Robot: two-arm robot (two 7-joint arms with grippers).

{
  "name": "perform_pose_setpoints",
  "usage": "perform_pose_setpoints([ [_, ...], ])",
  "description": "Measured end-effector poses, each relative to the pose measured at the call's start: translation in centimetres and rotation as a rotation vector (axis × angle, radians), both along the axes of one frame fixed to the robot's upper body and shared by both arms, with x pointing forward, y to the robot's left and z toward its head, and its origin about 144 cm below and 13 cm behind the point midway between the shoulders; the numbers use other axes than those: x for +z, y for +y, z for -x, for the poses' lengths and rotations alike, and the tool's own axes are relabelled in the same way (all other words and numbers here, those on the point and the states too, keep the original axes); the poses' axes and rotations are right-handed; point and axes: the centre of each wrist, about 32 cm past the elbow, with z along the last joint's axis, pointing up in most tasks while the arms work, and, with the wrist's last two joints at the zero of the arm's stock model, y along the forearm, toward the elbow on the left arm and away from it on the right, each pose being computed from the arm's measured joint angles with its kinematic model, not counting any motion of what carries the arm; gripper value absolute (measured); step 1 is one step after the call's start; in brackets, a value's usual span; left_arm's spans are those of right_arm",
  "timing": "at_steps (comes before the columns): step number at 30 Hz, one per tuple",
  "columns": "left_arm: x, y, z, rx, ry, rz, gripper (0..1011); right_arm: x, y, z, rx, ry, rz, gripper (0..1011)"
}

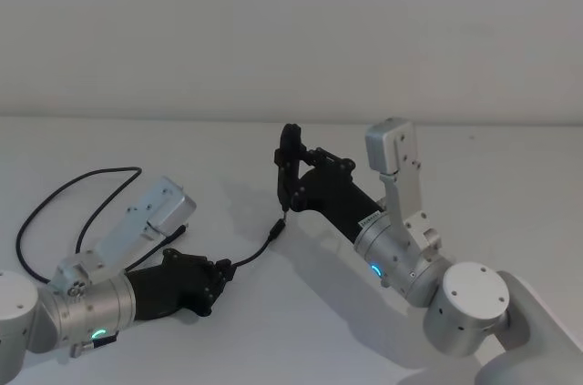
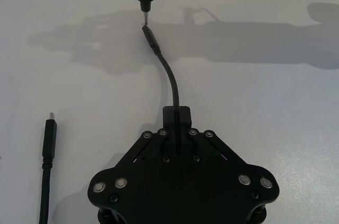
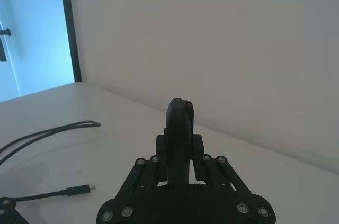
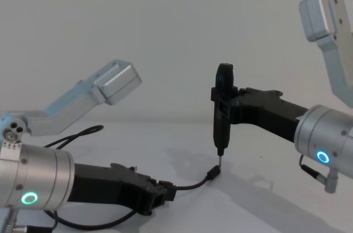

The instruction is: Pick up the data cable with the one hand.

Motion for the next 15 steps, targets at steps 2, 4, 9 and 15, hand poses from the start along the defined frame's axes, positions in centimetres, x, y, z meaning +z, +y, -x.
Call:
perform_pose_setpoints([
  [2,0.0,0.0,0.0,0.0,0.0,0.0,43,-0.03,0.03,-0.05,0.001,0.0,0.001,275],
  [4,0.0,0.0,0.0,0.0,0.0,0.0,43,-0.1,0.06,-0.11,0.001,0.0,0.004,274],
  [9,0.0,0.0,0.0,0.0,0.0,0.0,44,-0.23,0.11,-0.23,0.001,0.0,0.01,275],
  [15,0.0,0.0,0.0,0.0,0.0,0.0,43,-0.34,0.16,-0.35,-0.001,-0.002,0.015,275],
])
